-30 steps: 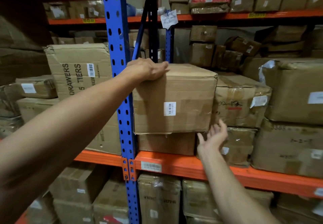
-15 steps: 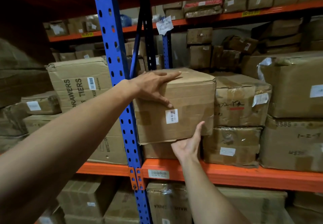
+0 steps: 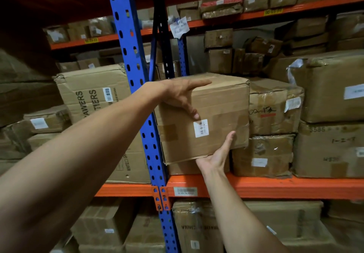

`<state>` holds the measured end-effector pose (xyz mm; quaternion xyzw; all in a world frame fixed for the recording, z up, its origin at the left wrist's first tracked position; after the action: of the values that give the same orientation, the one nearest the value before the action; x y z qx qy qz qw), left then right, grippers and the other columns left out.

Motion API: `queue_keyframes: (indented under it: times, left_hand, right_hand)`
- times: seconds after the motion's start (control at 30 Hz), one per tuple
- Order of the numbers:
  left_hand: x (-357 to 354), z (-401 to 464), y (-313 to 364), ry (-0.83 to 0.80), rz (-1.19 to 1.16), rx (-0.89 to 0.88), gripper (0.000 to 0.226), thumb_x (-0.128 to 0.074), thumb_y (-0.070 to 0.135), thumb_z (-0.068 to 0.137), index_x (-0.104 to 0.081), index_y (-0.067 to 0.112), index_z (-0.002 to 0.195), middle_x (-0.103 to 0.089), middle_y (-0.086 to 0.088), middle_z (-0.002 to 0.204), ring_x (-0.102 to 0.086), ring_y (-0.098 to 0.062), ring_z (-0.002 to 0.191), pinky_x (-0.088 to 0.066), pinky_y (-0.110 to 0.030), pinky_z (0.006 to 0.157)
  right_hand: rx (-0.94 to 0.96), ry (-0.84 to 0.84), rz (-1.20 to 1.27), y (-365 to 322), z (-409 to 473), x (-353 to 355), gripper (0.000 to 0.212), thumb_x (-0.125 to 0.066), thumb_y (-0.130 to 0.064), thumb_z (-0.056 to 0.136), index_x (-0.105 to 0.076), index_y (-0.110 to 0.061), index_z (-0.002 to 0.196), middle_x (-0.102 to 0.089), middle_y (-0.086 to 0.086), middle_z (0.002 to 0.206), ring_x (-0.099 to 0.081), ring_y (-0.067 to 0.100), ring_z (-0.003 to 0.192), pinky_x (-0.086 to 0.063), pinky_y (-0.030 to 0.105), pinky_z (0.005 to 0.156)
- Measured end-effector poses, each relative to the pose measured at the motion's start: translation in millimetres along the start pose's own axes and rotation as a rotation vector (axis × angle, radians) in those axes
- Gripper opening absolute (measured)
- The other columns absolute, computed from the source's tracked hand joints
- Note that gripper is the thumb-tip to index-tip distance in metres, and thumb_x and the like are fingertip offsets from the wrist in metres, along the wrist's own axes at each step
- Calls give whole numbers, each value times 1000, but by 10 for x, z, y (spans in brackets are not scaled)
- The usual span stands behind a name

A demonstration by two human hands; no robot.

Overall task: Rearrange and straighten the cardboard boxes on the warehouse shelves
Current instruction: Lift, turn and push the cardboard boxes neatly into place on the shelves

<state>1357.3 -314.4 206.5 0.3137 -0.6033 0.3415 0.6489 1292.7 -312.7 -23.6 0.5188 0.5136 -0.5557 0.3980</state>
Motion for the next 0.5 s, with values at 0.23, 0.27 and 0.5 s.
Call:
queue_keyframes:
  times: [0.23, 0.27, 0.5]
  left_hand:
    - [354, -547, 65, 118, -220, -36, 104, -88, 38, 79, -24, 50, 160, -52, 9, 141, -53, -14, 122, -43, -27, 98]
    - [413, -621, 65, 147, -234, -45, 101, -88, 37, 80, -26, 50, 159, -52, 11, 139, -54, -12, 120, -42, -24, 96]
    - [807, -901, 102, 269, -260, 16, 86, -83, 40, 84, -38, 46, 156, -54, 15, 128, -57, -2, 105, -47, -30, 100]
  right_hand:
    - [-34, -119, -94, -224, -423, -401, 71, -66, -74, 83, -73, -19, 127, -79, 13, 117, -71, 34, 113, -53, 56, 101]
    - [-33, -133, -108, -246, -478, -453, 69, -66, -74, 83, -73, -19, 126, -79, 13, 115, -71, 35, 113, -52, 57, 101]
    - [-25, -137, -165, -263, -874, -814, 58, -63, -70, 89, -74, -23, 121, -81, 10, 109, -73, 32, 104, -56, 49, 87]
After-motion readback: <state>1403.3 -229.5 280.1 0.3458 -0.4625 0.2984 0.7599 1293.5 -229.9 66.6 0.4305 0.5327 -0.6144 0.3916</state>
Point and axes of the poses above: each hand's wrist, its own z-axis towards the middle knuckle, its own x-axis out of the back of the hand, y = z × x, the point moved 10 cm from there along z, towards the middle knuckle
